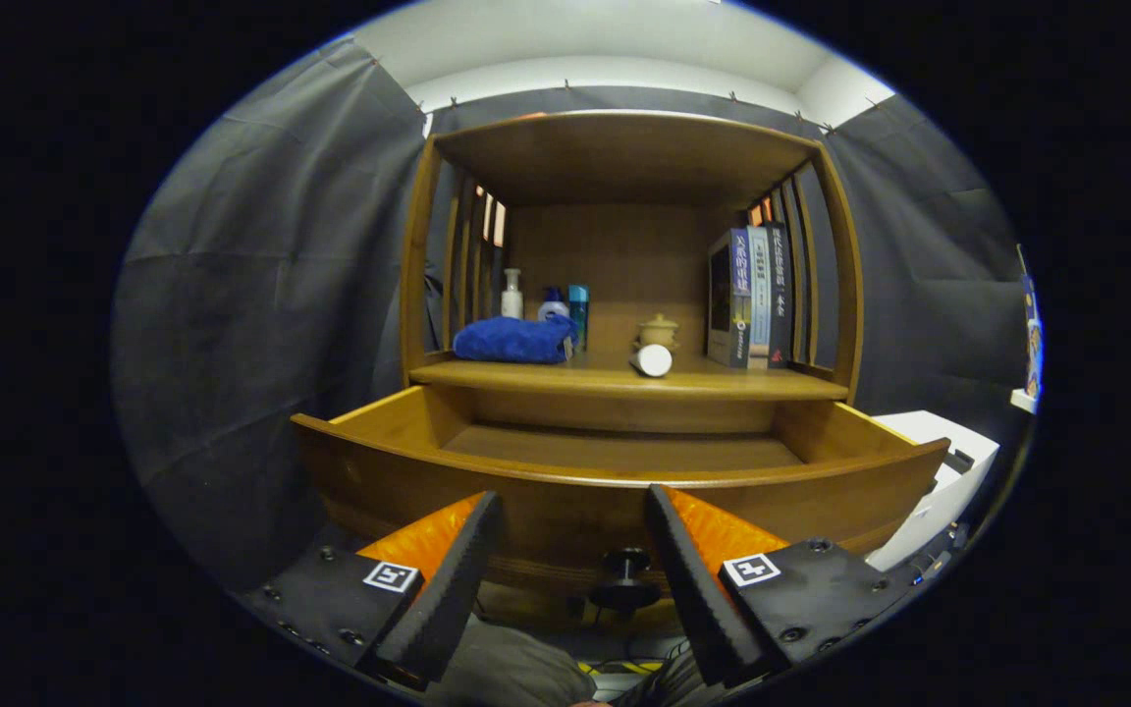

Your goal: Pull open the drawer, take out the items inside it, and place them on the countertop above the cabinet.

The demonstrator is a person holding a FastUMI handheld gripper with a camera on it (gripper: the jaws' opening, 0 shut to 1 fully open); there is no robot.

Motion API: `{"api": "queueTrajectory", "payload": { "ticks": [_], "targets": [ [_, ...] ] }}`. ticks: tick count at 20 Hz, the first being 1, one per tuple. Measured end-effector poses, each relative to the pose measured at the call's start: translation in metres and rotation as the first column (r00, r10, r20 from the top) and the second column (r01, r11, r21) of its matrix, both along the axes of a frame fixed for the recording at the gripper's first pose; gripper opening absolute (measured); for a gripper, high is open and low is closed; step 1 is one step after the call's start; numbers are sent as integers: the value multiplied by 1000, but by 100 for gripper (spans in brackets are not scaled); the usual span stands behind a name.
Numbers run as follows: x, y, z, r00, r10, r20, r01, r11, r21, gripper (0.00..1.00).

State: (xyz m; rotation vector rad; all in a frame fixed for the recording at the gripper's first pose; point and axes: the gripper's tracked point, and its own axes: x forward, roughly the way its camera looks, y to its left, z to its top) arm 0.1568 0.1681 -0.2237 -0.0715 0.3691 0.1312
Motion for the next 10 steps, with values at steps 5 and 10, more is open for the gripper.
{"api": "queueTrajectory", "payload": {
  "ticks": [5, 10],
  "targets": [
    [1, 0, -2, 1000, -28, 7, 28, 999, -20, 99],
    [-1, -4, -10, 999, -34, -36, 35, 999, 18, 99]
  ]
}}
